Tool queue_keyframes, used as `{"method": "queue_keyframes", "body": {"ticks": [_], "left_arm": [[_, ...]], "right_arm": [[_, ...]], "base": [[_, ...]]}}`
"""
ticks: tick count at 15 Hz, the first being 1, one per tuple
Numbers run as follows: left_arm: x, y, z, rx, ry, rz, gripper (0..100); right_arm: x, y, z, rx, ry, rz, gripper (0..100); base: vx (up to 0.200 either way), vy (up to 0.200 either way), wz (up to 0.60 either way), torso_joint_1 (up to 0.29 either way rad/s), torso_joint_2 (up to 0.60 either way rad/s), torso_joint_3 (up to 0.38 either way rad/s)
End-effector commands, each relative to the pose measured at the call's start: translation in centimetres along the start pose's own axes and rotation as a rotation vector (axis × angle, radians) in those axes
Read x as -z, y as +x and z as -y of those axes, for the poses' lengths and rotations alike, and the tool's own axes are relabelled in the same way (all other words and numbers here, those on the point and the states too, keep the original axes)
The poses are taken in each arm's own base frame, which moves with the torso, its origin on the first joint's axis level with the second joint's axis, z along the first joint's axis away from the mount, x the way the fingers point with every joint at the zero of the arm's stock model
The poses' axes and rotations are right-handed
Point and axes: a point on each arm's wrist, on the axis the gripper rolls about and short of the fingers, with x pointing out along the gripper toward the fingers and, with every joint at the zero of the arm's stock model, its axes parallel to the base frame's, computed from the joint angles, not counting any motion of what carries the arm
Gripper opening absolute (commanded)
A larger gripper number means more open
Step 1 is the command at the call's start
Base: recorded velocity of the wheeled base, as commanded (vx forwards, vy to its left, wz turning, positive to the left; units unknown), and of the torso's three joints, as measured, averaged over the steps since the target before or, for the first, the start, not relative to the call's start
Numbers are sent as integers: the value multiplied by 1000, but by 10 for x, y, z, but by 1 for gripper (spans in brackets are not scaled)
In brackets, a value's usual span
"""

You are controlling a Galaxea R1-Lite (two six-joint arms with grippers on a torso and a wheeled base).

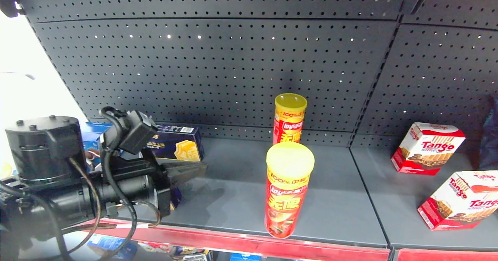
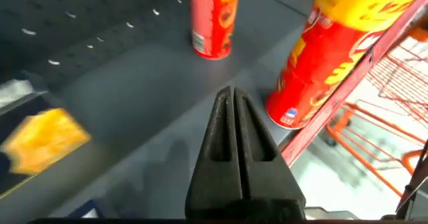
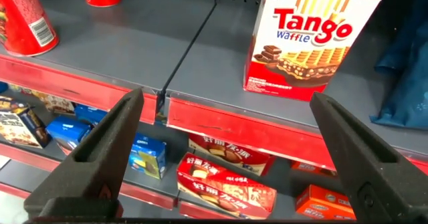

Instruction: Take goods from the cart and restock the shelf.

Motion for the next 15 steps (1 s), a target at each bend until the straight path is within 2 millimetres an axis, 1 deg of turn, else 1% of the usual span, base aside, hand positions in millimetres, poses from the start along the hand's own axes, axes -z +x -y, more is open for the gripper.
{"method": "queue_keyframes", "body": {"ticks": [1, 4, 6, 9, 10, 11, 13, 15], "left_arm": [[16, 16, -3, 20, -35, -68, 0], [26, 19, 4, 54, -46, -103, 0], [31, 26, 12, 76, -42, -126, 0], [39, 55, 12, 22, 2, -81, 0], [41, 60, 11, 7, 12, -64, 0], [45, 62, 10, -18, 13, -39, 0], [56, 55, 14, -15, -26, -74, 0], [60, 53, 19, 0, -31, -88, 0]], "right_arm": [[0, 0, 0, 0, -1, -4, 100], [0, 0, 0, 0, -1, -4, 100], [0, 0, 0, 2, -1, -4, 100], [0, 0, 0, 0, -2, -4, 100], [0, 0, 0, 0, -1, -4, 100], [0, 0, 0, 2, -2, -4, 100], [0, 0, 0, 3, -2, -4, 100], [0, 0, 0, 9, -3, -5, 100]], "base": [[0, 0, 0, 0, 0, 0], [0, 0, 0, 0, 0, 0], [0, 0, 0, 0, 0, 0], [0, 0, 0, 0, 0, 0], [0, 0, 0, 0, 0, 0], [0, 0, 0, 0, 0, 0], [0, 0, 0, 0, 0, 0], [0, 0, 0, 0, 0, 0]]}}
